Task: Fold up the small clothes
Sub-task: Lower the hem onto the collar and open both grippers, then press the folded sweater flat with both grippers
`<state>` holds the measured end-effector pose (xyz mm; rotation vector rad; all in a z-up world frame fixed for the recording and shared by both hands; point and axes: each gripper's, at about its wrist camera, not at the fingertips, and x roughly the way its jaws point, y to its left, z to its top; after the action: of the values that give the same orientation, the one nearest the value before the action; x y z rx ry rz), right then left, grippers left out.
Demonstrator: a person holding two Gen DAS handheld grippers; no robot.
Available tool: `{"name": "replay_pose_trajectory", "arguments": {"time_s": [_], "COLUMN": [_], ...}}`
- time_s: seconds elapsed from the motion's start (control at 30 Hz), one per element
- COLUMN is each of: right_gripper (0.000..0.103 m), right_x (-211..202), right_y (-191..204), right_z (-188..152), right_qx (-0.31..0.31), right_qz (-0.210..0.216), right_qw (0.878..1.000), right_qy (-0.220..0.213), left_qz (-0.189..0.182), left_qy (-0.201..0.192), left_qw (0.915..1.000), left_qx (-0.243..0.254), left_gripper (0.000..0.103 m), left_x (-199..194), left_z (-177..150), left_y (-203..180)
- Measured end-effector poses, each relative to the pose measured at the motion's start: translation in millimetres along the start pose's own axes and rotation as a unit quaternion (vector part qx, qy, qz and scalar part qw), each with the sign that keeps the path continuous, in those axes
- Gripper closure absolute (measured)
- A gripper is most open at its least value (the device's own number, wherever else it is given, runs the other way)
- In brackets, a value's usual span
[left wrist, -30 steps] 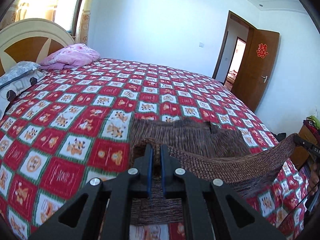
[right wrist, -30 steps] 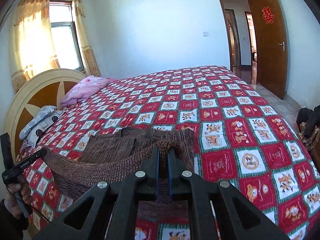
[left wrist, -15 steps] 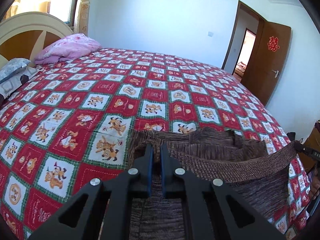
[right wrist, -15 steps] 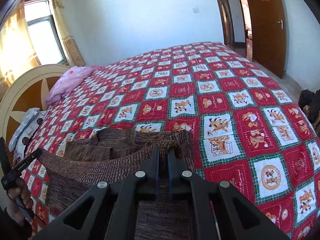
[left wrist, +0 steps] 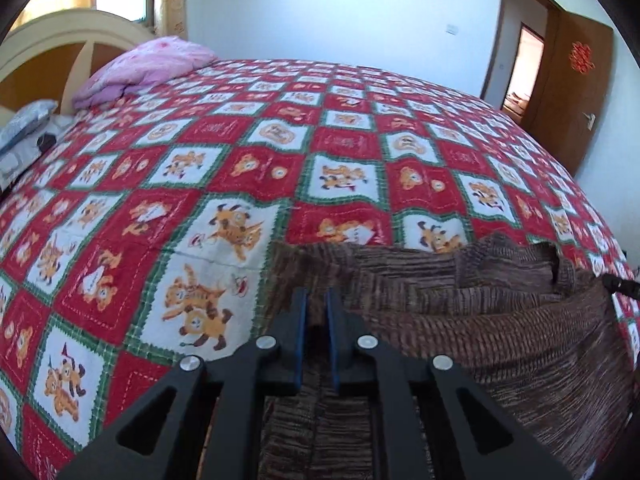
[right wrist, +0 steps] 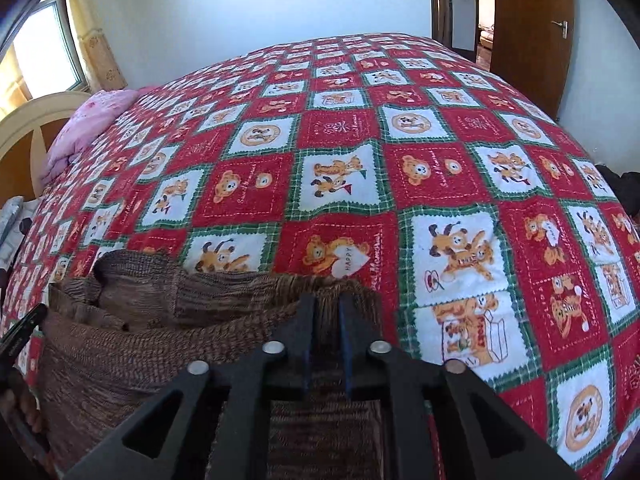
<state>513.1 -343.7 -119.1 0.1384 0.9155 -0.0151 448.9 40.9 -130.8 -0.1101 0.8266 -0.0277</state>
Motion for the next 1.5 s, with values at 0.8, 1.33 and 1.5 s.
{"name": "replay_pose_trajectory", "arguments": {"time_s": [0.8, 1.33, 1.5], "right_gripper": [0.049, 0.044, 0.038], "right_x": [-12, -48, -40], "right_y": [91, 42, 48], "right_z": [4, -111, -114], "right_qx": [-0.101, -0.125, -0.133], "right_qz": [-0.012, -0.007, -0.023], "right_qw": [0.995, 0.992, 0.991], "right_qy": [-0.026, 0.011, -0.008], "left_qz": [0.099, 0.119, 0.152], "left_qy": [-0.015, -0.012, -0.019], "left_qw": [0.9938, 0.9912, 0.9870], "left_qx": [0.048, 0.057, 0.050], "left_gripper": [0.037, 0.018, 0.015], "left_x": [-14, -48, -38], "left_z": [7, -52, -19], "left_y": [-12, 15, 20]}}
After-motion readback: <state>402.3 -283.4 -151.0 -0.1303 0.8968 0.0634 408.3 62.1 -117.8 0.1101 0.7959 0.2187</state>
